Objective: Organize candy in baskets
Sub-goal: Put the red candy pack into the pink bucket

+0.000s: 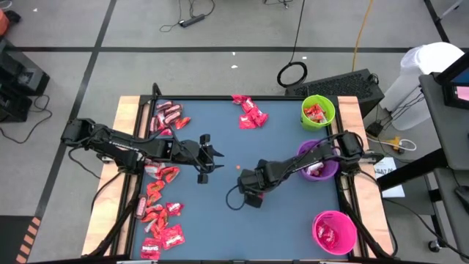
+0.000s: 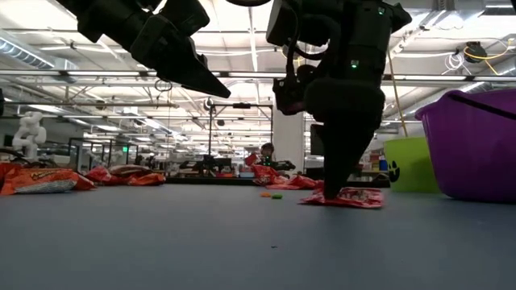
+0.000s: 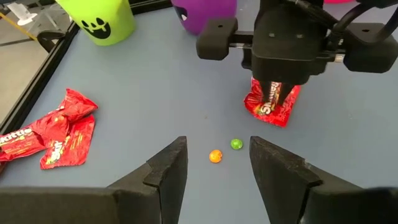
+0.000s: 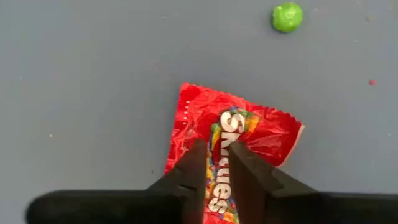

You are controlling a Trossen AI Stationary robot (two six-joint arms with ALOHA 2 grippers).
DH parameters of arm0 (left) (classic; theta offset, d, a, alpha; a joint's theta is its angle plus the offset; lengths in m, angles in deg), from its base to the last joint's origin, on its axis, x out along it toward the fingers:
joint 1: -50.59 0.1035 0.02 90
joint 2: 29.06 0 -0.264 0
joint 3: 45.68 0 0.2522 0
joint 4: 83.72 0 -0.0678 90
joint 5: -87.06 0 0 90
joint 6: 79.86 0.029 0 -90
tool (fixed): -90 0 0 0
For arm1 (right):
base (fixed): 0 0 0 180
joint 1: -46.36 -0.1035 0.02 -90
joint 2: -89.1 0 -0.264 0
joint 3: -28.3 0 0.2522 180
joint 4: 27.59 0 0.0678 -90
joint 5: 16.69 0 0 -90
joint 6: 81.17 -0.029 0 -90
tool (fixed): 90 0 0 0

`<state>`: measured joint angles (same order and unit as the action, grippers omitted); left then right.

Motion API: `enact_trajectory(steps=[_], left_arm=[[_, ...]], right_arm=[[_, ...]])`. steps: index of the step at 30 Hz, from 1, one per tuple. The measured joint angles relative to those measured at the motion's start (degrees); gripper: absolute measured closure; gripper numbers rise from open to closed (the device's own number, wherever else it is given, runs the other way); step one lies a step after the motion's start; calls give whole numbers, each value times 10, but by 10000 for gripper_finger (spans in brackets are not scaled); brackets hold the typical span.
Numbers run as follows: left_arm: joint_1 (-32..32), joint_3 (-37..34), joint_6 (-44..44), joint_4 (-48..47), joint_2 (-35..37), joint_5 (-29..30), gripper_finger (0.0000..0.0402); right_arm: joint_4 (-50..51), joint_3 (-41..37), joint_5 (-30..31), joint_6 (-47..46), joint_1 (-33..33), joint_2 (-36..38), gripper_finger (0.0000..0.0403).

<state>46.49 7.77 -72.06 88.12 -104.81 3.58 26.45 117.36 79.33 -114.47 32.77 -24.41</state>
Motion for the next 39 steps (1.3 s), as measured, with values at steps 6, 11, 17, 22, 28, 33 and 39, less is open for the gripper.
enact_trajectory(steps=[6, 11, 17, 22, 28, 33, 39], left_arm=[[0, 0, 0, 0, 0, 0, 222], [0, 0, 0, 0, 0, 0, 222], [0, 0, 0, -1, 0, 0, 222], [0, 0, 0, -1, 0, 0, 222], [0, 0, 0, -1, 0, 0, 222], [0, 0, 0, -1, 0, 0, 222], [0, 0, 0, -1, 0, 0, 222]], right_arm=[[-8, 0, -2, 37, 0, 0, 400], [-11, 0, -1, 49, 0, 0, 402], [-2, -2, -1, 35, -5, 14, 402], [10, -2, -2, 11, -12, 48, 376], [8, -2, 1, -8, -19, 61, 277], [9, -2, 30, -21, -19, 41, 162], [9, -2, 30, -16, -14, 7, 58]])
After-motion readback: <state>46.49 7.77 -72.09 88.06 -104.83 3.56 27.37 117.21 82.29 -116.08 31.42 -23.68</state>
